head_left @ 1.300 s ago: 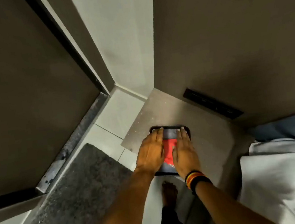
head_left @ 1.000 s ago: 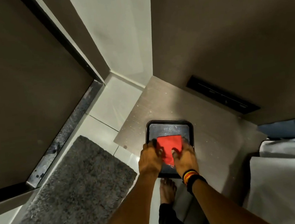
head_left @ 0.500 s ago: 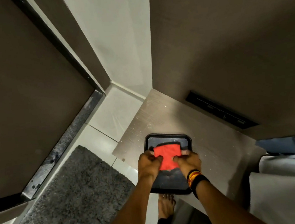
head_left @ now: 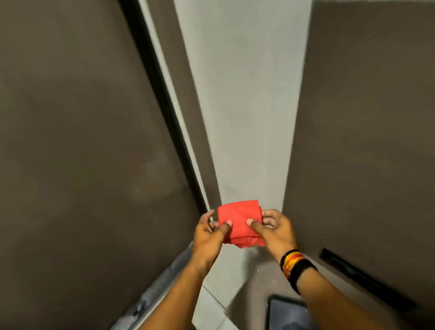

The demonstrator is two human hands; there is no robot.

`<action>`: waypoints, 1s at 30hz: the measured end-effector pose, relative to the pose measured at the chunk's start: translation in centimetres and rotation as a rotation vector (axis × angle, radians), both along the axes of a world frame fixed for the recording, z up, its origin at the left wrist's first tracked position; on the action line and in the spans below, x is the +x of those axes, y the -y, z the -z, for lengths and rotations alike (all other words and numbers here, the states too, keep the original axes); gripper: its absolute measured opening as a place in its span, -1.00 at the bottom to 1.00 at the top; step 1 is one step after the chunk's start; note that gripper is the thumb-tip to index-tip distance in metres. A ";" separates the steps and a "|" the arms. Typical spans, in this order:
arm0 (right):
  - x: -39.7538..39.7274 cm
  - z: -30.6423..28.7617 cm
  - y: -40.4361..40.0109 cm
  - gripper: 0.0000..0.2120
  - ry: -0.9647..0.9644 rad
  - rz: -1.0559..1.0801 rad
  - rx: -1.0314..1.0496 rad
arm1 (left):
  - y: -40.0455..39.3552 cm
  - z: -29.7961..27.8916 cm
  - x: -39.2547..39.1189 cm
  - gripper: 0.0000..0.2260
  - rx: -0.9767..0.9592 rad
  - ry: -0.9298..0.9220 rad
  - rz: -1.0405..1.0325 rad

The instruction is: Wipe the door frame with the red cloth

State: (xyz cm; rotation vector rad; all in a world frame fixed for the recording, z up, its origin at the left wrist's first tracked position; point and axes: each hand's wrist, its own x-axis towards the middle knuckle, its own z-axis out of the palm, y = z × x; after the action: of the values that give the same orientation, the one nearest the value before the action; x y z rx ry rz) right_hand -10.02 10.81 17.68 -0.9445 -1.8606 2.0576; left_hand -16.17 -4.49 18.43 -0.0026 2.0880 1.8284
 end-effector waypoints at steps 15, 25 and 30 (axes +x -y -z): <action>-7.1 -42.0 33.7 -0.48 -0.929 -0.426 0.376 | 35.6 -45.0 0.5 -0.81 -0.143 -0.780 -0.281; -2.3 -48.5 59.3 -0.51 -1.128 -0.710 0.320 | 59.6 -50.6 12.9 -0.76 -0.534 -0.815 -0.796; -2.6 -43.6 66.4 -0.48 -0.893 -0.805 0.243 | 65.5 -47.0 13.4 -0.67 -0.793 -0.606 -0.873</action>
State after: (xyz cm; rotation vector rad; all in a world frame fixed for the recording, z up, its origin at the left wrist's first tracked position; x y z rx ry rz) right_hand -12.63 -55.59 61.32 0.8196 -1.9628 1.9629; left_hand -2.77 -70.03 65.46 -0.7462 3.5162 1.2586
